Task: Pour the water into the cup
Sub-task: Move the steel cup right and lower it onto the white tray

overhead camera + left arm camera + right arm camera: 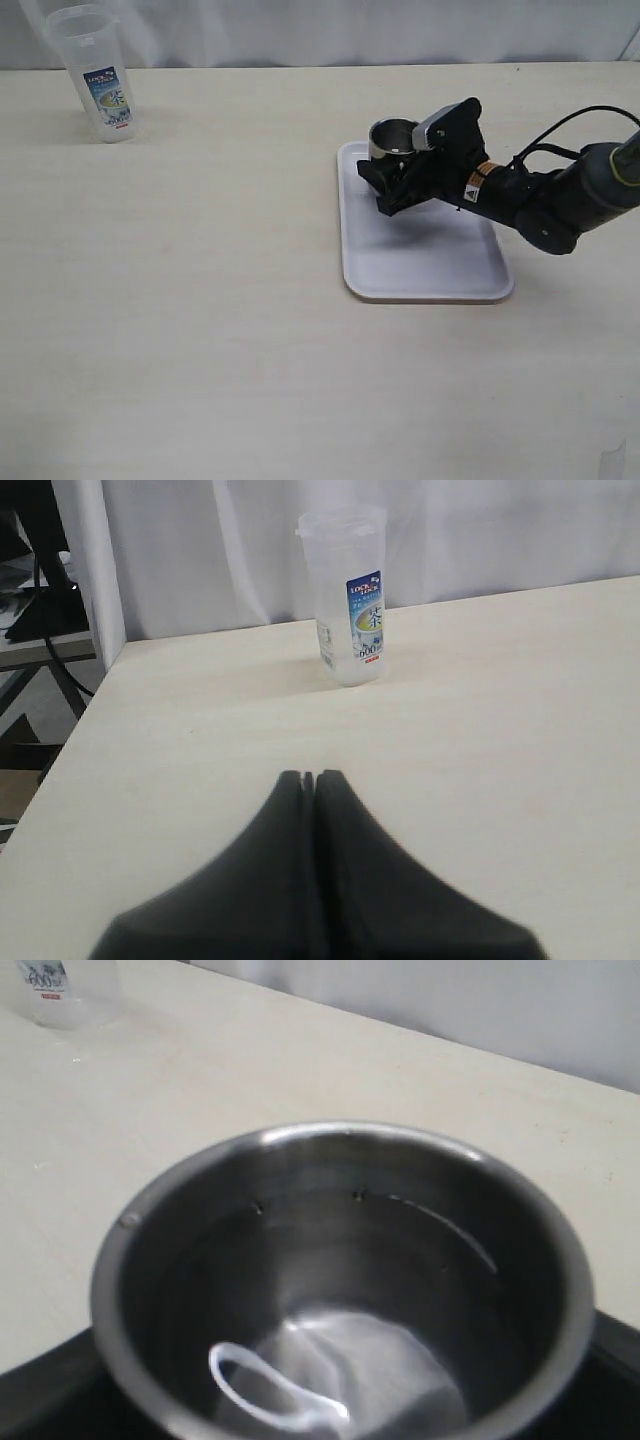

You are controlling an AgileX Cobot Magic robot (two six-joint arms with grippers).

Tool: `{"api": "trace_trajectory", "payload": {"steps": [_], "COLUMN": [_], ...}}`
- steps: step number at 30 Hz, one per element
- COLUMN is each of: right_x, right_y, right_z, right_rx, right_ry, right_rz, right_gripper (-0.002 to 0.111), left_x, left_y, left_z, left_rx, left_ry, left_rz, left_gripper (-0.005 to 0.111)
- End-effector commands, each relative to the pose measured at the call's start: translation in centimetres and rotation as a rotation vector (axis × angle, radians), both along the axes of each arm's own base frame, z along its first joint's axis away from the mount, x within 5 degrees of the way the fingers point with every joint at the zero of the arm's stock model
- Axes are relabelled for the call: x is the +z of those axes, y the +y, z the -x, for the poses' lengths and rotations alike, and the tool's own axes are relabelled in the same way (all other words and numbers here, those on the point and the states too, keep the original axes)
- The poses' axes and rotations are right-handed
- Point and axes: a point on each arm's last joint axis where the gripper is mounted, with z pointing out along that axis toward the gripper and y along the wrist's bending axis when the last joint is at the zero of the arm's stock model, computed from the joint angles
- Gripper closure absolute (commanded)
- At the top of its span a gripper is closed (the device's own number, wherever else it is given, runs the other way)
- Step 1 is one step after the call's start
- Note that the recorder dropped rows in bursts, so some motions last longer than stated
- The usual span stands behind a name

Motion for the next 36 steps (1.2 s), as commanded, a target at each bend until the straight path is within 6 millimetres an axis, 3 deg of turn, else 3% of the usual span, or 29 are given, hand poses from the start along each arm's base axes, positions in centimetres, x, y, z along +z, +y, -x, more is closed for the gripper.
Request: {"api": "trace_trajectory", "payload": {"steps": [1, 17, 21, 26, 29, 36], "right_x": [-0.7, -1.5, -1.5, -1.6, -2.0, -1.6], "right_y": [-0.2, -0.2, -0.1, -0.2, -0.3, -0.4], "right_z": [0.0, 0.1, 0.1, 0.1, 0.2, 0.1], "right_rx": [-0.005, -0.003, -0.002, -0.005, -0.014, -0.014], "right_ry": [-0.035, -0.016, -0.017, -0.007, 0.027, 0.024], "right_rz": [-0.02, -0.018, -0.019, -0.01, 0.021, 0.034], "right_gripper": [0.104, 0.1, 0.074, 0.013, 0.004, 0.004], "left_x": [0.0, 0.0, 0.0, 0.0, 0.0, 0.0], "left_y": [0.0, 0.0, 0.0, 0.0, 0.0, 0.0], "left_z": [0.0, 0.0, 0.0, 0.0, 0.0, 0.0], "left_rx": [0.0, 0.0, 0.0, 0.0, 0.0, 0.0], "left_ry": [-0.009, -0.009, -0.009, -0.009, -0.009, -0.009], "left_rz": [0.003, 0.003, 0.003, 0.003, 0.003, 0.003], "left_gripper": [0.107, 0.107, 0.107, 0.107, 0.107, 0.107]}}
